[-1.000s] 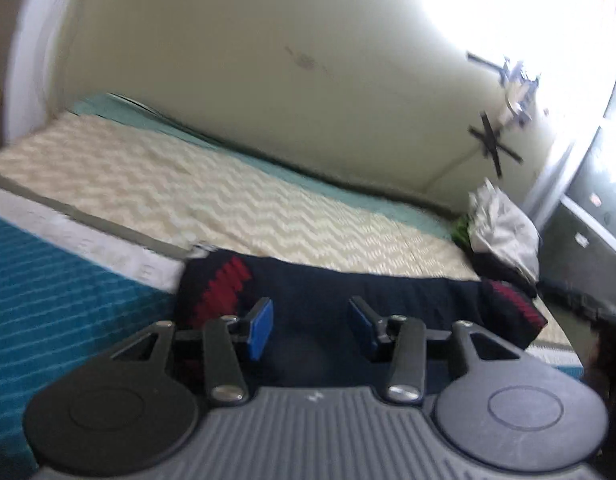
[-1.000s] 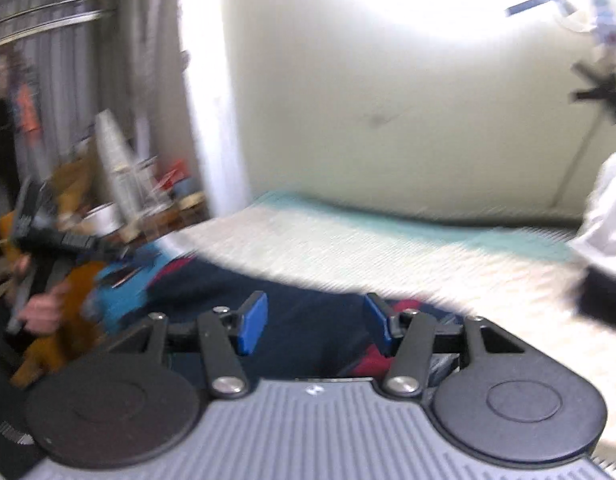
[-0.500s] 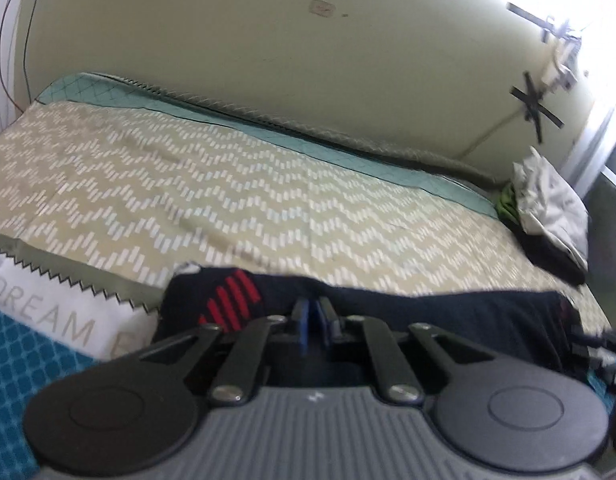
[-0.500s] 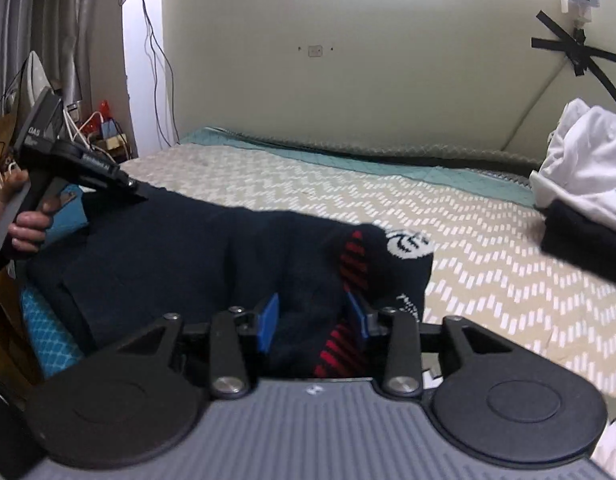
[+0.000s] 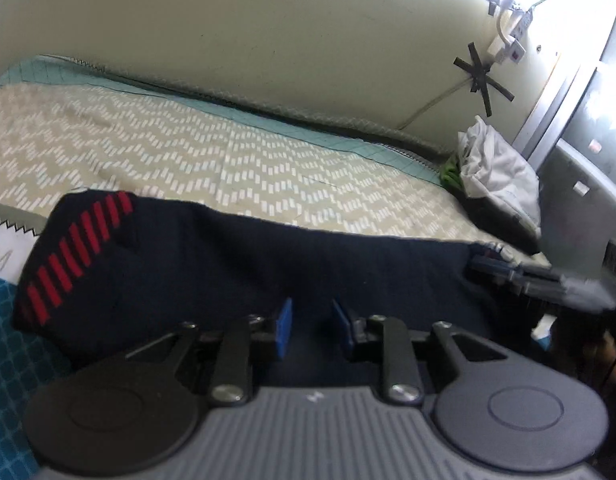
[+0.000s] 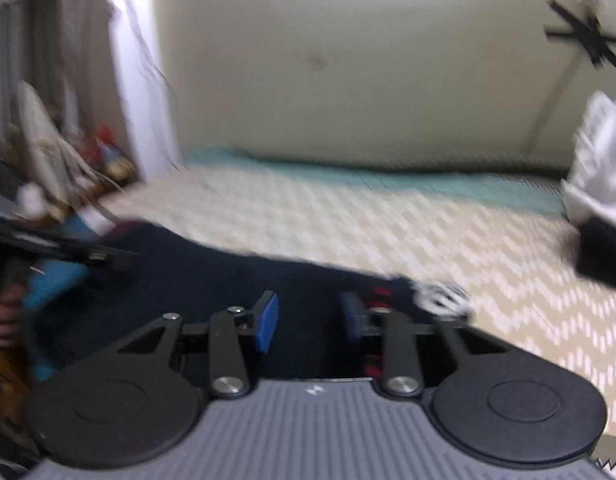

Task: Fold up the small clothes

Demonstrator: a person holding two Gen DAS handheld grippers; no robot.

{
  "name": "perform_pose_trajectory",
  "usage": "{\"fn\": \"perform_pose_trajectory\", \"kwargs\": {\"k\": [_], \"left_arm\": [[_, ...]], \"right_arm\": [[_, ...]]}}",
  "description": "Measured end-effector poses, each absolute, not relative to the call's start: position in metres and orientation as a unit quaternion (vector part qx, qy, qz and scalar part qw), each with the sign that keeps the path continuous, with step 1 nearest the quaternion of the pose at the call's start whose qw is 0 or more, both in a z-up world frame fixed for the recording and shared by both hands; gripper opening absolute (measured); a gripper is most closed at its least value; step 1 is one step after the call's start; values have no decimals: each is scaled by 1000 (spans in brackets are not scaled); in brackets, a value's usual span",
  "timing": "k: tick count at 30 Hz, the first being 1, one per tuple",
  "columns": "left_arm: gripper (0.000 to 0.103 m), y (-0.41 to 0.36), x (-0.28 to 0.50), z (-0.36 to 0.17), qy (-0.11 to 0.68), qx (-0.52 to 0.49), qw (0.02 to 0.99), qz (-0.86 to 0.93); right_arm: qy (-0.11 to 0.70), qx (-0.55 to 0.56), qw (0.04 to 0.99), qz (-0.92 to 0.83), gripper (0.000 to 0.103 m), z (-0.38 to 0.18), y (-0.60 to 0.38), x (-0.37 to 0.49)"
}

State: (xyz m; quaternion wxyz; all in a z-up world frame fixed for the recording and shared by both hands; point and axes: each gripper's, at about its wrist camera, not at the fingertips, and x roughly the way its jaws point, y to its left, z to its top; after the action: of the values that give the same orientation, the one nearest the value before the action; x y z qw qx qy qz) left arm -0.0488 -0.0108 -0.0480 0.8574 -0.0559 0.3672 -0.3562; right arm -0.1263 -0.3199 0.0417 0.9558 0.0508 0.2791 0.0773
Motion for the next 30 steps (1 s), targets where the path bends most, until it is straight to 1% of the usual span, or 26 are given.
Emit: {"fn": "perform_pose_trajectory", "kwargs": {"k": [3, 7, 9, 11, 13, 14, 15, 16, 17, 19, 21, 24, 26, 28, 29, 30], "left_arm": [[25, -14, -56, -50, 358, -50, 866, -346], [28, -15, -65, -53, 343, -44, 876, -337], [32, -19, -69, -51, 342, -36, 878, -332], [42, -19, -71, -48, 347, -40, 876, -333], [46, -17, -73, -45, 353, -49, 873, -332], [46, -16, -74, -43, 355, -52, 873, -330], [46, -16, -76, -41, 355, -57, 872, -332], [46, -15, -77, -40, 356, -65, 868, -339], [46, -14, -79, -38, 357, -74, 864, -348], [46, -15, -81, -36, 357, -92, 854, -367], [44, -19, -82, -36, 359, -104, 844, -386], [39, -27, -82, -40, 370, -115, 824, -413], [21, -33, -82, -45, 378, -111, 817, -422], [17, -36, -81, -51, 389, -107, 810, -426], [17, -36, -81, -55, 393, -106, 808, -425], [15, -36, -81, -58, 397, -103, 808, -423]], "right_arm": [[281, 121, 950, 65, 0, 39, -340, -120], [264, 87, 959, 55, 0, 35, -331, -124], [267, 91, 958, 53, 0, 36, -332, -124], [270, 115, 954, 58, 0, 42, -337, -130], [259, 145, 953, 64, 0, 49, -348, -142], [252, 161, 952, 67, 4, 54, -354, -152], [248, 176, 950, 68, 19, 57, -360, -161], [242, 198, 947, 71, 52, 60, -368, -173], [241, 218, 943, 75, 57, 61, -375, -183], [250, 253, 930, 87, 57, 61, -387, -201], [268, 279, 917, 97, 57, 56, -393, -213], [299, 297, 901, 103, 55, 48, -392, -221], [313, 305, 894, 100, 55, 40, -388, -221], [328, 314, 886, 91, 55, 32, -385, -214], [336, 320, 881, 90, 61, 27, -382, -209], [329, 327, 881, 92, 60, 24, -380, -207]]}}
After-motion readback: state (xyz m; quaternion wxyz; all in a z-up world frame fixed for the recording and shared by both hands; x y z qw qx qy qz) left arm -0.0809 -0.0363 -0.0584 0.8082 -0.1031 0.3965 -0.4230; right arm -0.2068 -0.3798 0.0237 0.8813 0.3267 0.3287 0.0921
